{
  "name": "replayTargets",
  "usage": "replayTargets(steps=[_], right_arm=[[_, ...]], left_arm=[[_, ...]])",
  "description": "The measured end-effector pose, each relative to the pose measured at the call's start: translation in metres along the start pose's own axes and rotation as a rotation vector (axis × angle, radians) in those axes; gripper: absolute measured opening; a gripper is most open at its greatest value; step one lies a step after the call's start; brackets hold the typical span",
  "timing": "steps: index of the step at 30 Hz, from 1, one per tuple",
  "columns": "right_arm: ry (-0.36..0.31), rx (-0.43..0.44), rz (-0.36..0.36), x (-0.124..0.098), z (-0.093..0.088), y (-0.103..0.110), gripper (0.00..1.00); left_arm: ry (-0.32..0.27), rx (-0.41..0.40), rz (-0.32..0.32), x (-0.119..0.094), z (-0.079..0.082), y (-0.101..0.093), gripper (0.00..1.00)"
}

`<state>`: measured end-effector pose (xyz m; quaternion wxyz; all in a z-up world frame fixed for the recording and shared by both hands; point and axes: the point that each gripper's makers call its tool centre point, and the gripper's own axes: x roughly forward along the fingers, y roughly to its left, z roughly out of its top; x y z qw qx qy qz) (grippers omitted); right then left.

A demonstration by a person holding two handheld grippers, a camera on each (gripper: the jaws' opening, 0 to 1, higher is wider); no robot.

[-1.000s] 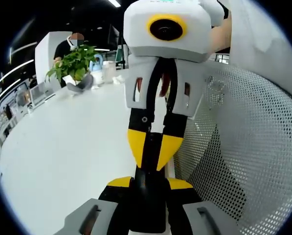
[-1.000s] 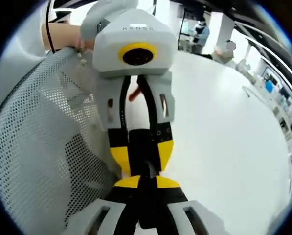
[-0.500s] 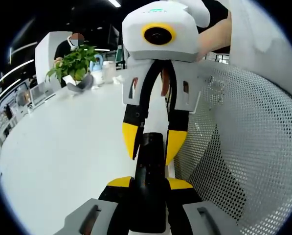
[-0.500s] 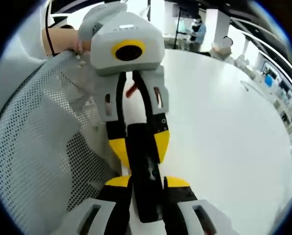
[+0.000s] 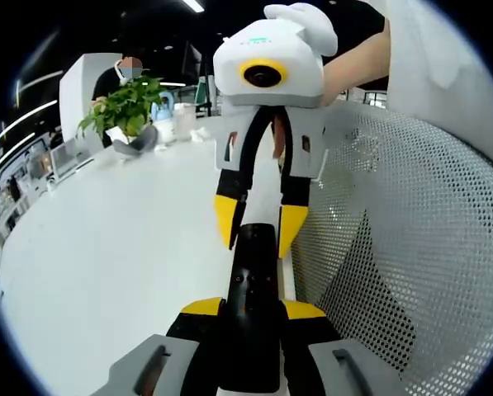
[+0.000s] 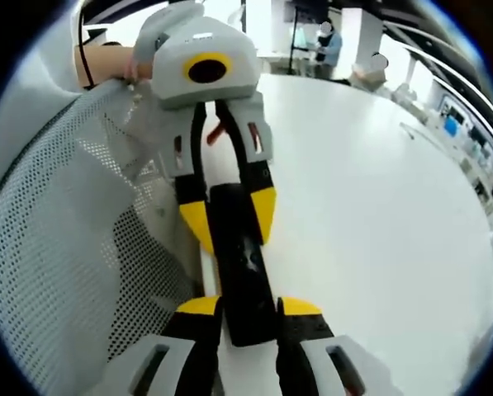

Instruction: Press the specified remote control buttons in sequence, fully releasing each button before pressing the next.

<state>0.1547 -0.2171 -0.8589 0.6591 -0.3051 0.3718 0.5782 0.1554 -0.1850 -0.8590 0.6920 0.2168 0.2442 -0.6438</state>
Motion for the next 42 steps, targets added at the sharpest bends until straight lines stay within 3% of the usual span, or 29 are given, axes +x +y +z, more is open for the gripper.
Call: replayTargets(steps=[27,36,42], right_arm=[[-0.049,-0.025,0.010,0.0047,0.0043,0.0019,0.22],[-0.044,-0.044,0.002,0.0049,0.0044,0.0024,0.21],[-0.051,-0.035,-0.007,0.0048,0.0044,0.0012,0.21]], left_arm=[[0.009,-0.003,0.003,-0.0002,-0.0001,-0.0002,0.25],[0.048,0.001,0.011,0.0002,-0.0003,-0.0005,0.26],[0.061,-0.051,0.038,-0.0041,-0.0012,0.0066,0.30]])
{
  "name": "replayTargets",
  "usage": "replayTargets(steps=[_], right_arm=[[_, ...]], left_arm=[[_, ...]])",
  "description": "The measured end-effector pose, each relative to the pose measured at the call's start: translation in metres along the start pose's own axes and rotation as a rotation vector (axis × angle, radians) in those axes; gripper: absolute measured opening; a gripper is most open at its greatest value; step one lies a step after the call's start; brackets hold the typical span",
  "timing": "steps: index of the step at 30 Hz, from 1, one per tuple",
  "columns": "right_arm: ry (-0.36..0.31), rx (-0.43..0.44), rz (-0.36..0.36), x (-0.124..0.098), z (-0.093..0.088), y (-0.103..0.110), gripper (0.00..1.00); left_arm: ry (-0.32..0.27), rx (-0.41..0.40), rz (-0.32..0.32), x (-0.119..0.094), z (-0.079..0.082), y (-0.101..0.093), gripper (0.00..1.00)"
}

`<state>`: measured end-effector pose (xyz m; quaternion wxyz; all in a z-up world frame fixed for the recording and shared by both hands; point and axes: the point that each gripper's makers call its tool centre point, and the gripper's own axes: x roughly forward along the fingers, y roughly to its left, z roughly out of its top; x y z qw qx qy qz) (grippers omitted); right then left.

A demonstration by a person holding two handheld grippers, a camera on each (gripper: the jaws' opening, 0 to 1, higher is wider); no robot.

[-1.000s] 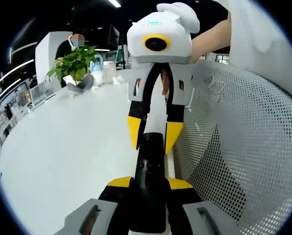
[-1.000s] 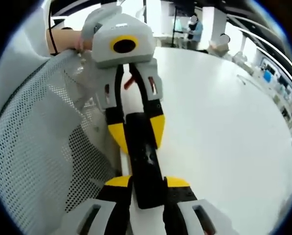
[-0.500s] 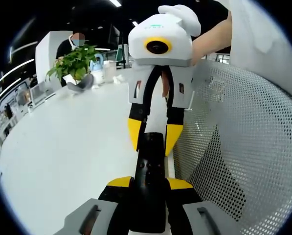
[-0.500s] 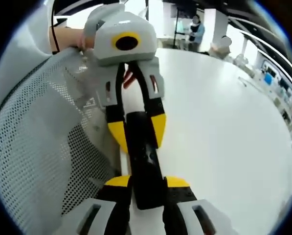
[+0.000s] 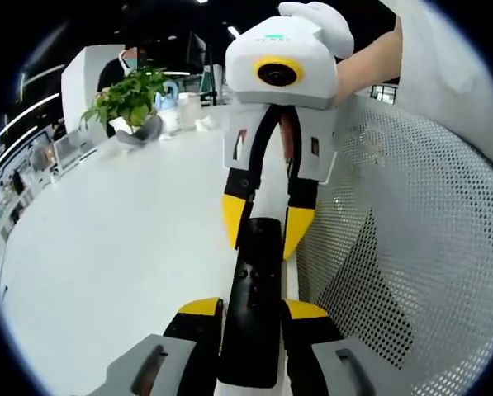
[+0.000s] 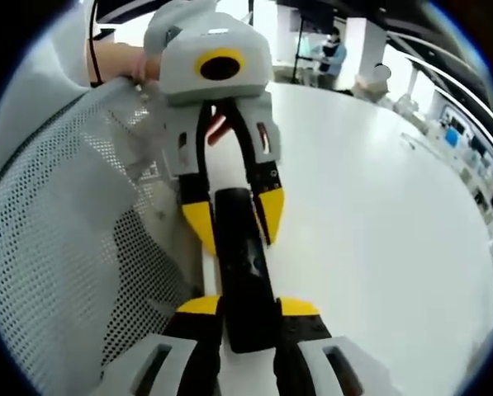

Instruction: Press the specified remote control buttons in sequence, fully releasing each button before pressing the next.

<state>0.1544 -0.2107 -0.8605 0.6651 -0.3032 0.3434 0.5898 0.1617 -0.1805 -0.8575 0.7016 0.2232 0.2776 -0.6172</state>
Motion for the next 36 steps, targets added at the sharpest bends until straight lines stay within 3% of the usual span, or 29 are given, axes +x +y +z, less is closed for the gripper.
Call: replayTargets(steps=[4,11,20,29,34,36], right_arm=[[-0.004,0.006,-0.005,0.000,0.000,-0.001,0.21],[0.002,0.028,-0.018,0.000,0.000,-0.003,0.20],[-0.005,0.034,-0.012,0.000,0.000,-0.004,0.20],[-0.008,0.042,0.004,0.000,0.000,-0.004,0.20],[-0.010,0.048,0.014,0.000,0.001,-0.004,0.20],[-0.009,0.047,0.018,0.000,0.001,-0.004,0.20]], left_arm=[[-0.062,-0.059,0.025,-0.005,0.012,0.006,0.35],[-0.097,-0.112,0.075,-0.018,0.018,0.018,0.45],[-0.216,-0.202,0.188,-0.055,0.038,0.034,0.57],[-0.416,-0.223,0.358,-0.104,0.072,0.048,0.78],[-0.455,-0.182,0.435,-0.119,0.078,0.047,0.89],[-0.466,-0.126,0.507,-0.125,0.079,0.050,0.97]])
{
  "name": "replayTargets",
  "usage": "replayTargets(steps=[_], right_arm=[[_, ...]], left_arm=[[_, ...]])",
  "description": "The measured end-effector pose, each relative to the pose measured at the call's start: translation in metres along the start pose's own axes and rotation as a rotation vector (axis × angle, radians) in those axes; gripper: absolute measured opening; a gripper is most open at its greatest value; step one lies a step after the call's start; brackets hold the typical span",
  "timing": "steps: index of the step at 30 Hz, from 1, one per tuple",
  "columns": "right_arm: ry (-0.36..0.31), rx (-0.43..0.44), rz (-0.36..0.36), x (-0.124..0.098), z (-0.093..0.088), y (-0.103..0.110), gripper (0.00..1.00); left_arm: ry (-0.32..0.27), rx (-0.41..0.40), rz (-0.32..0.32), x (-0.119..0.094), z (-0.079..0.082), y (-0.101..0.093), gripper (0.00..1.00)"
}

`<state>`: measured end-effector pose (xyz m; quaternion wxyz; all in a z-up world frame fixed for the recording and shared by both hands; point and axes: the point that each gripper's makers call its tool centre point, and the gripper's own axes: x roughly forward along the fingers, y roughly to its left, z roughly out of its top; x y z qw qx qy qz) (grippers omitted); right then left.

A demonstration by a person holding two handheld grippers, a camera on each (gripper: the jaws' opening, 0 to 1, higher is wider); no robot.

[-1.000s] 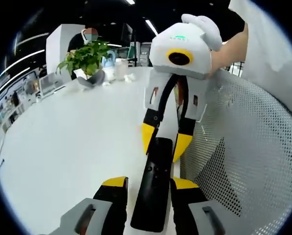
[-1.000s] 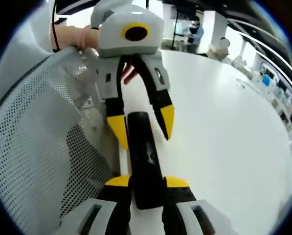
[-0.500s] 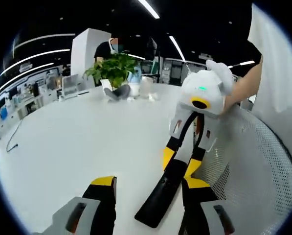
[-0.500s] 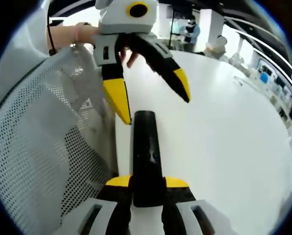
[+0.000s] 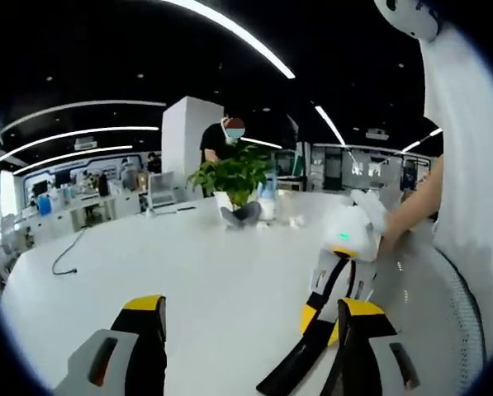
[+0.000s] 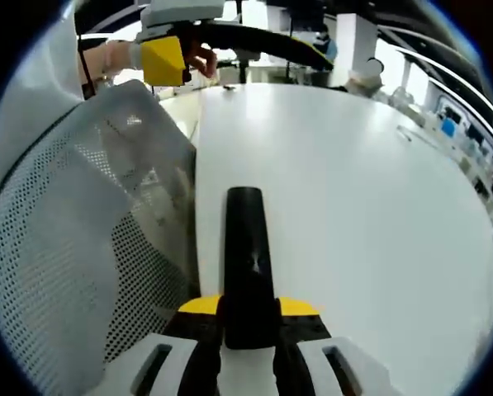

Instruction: Press the specified remote control buttons in sequence, fully releasing each button before pressing the next.

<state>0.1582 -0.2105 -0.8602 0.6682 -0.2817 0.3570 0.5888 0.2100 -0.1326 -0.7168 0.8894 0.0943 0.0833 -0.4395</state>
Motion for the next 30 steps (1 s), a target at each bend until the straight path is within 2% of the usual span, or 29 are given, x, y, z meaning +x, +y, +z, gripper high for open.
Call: replayTargets(steps=[2,3,5,7,10,11,13,15,16,18,20,21,22,24,26,28,29,30], right_arm=[[0.002,0.000,0.004,0.000,0.000,0.000,0.20],[0.003,0.000,0.005,0.000,0.000,0.000,0.20],[0.005,-0.004,0.009,0.000,0.000,0.000,0.20],[0.006,-0.005,0.012,0.000,0.000,0.000,0.20],[0.006,-0.006,0.013,0.000,0.000,0.000,0.20],[0.005,-0.006,0.013,0.000,0.000,0.000,0.20],[0.005,-0.006,0.012,0.000,0.000,0.000,0.20],[0.005,-0.005,0.013,0.000,0.000,0.000,0.20],[0.005,-0.005,0.013,0.000,0.000,0.000,0.20],[0.005,-0.004,0.014,0.000,0.000,0.000,0.21],[0.005,-0.004,0.015,0.000,0.000,0.000,0.21],[0.005,-0.005,0.016,0.000,0.000,0.000,0.21],[0.005,-0.005,0.016,0.000,0.000,0.000,0.21],[0.005,-0.006,0.018,0.000,0.000,0.000,0.21],[0.006,-0.006,0.020,0.000,0.000,0.001,0.21],[0.007,-0.007,0.021,0.000,0.000,0.000,0.21],[0.007,-0.007,0.021,0.000,0.000,0.000,0.21],[0.007,-0.007,0.022,0.000,0.000,0.000,0.21]], left_arm=[[-0.026,0.048,0.021,-0.004,0.002,-0.001,1.00],[-0.032,0.044,0.026,-0.006,0.003,-0.002,1.00],[-0.063,0.019,0.042,-0.009,0.007,-0.001,1.00],[-0.129,-0.056,0.067,-0.015,0.017,0.001,1.00],[-0.293,-0.181,0.093,-0.027,0.042,0.009,1.00],[-0.389,-0.236,0.094,-0.036,0.055,0.013,1.00],[-0.536,-0.262,0.157,-0.055,0.075,0.027,1.00],[-0.617,-0.279,0.233,-0.070,0.083,0.040,1.00],[-0.631,-0.288,0.261,-0.074,0.083,0.046,1.00],[-0.594,-0.247,0.303,-0.081,0.074,0.051,1.00],[-0.506,-0.198,0.319,-0.077,0.062,0.050,1.00],[-0.440,-0.191,0.309,-0.072,0.053,0.046,1.00],[-0.413,-0.192,0.306,-0.070,0.048,0.044,1.00],[-0.393,-0.195,0.312,-0.066,0.045,0.042,1.00],[-0.408,-0.208,0.317,-0.063,0.045,0.041,1.00],[-0.410,-0.217,0.350,-0.061,0.041,0.043,1.00],[-0.397,-0.199,0.362,-0.060,0.039,0.044,1.00],[-0.358,-0.136,0.374,-0.062,0.034,0.047,1.00]])
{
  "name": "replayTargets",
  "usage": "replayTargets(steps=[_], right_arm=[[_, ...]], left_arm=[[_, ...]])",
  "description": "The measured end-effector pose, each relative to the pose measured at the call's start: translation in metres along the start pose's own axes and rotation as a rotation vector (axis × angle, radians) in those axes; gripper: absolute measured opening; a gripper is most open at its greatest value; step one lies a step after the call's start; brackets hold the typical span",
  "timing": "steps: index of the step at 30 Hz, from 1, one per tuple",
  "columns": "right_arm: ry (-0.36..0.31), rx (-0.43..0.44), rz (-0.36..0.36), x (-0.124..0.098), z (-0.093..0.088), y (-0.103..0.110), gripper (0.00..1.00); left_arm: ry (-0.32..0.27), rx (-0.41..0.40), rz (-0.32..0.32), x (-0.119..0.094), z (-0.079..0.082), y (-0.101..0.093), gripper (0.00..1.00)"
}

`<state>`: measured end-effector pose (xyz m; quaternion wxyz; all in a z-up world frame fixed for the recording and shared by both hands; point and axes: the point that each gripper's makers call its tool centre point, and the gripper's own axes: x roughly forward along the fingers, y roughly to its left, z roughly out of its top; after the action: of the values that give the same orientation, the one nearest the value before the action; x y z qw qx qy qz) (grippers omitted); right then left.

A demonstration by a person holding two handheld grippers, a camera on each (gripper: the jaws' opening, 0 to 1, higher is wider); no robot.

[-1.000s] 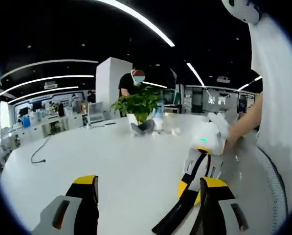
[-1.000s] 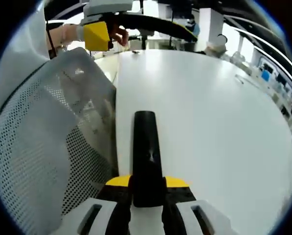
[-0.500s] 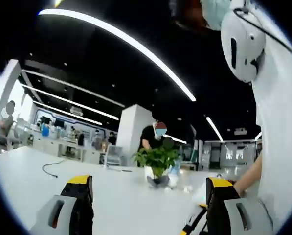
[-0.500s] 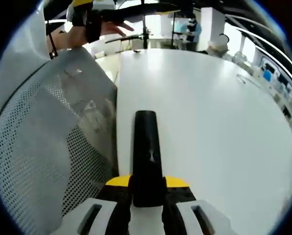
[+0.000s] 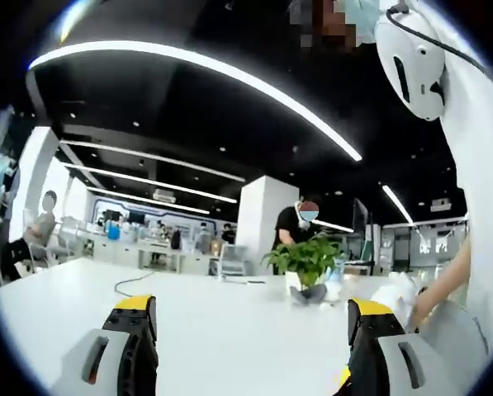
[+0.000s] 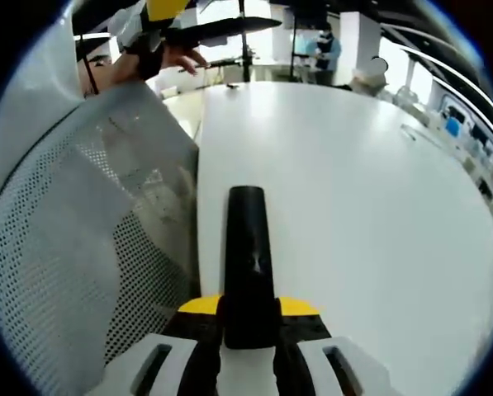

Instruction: Press the specified remote control buttons in sequence, fully releasing each button before pressing the next.

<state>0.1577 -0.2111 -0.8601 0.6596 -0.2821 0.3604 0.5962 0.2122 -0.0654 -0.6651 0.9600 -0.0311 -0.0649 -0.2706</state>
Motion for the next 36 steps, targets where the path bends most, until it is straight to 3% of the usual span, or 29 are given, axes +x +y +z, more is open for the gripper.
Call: replayTargets(steps=[1,3,7,19,25,29,36], right_arm=[[0.000,0.001,0.002,0.000,0.000,0.000,0.21],[0.001,0.006,0.007,0.000,0.000,0.000,0.21],[0.005,0.003,0.013,0.000,0.001,-0.001,0.20],[0.036,-0.060,-0.009,0.001,0.002,-0.019,0.20],[0.053,-0.083,-0.003,0.001,0.003,-0.031,0.20],[0.064,-0.089,-0.001,0.000,0.003,-0.039,0.20],[0.081,-0.103,0.005,0.001,0.004,-0.056,0.20]], left_arm=[[0.010,0.065,0.020,0.000,0.000,0.004,1.00],[0.004,0.056,0.017,-0.001,-0.002,0.004,1.00],[0.082,0.067,0.041,0.000,-0.015,0.009,1.00],[0.195,-0.019,0.072,-0.006,-0.034,0.018,1.00],[0.206,-0.022,0.070,-0.008,-0.036,0.018,1.00],[0.154,-0.089,0.031,-0.005,-0.027,0.009,1.00],[0.185,-0.090,0.040,-0.003,-0.035,0.008,1.00]])
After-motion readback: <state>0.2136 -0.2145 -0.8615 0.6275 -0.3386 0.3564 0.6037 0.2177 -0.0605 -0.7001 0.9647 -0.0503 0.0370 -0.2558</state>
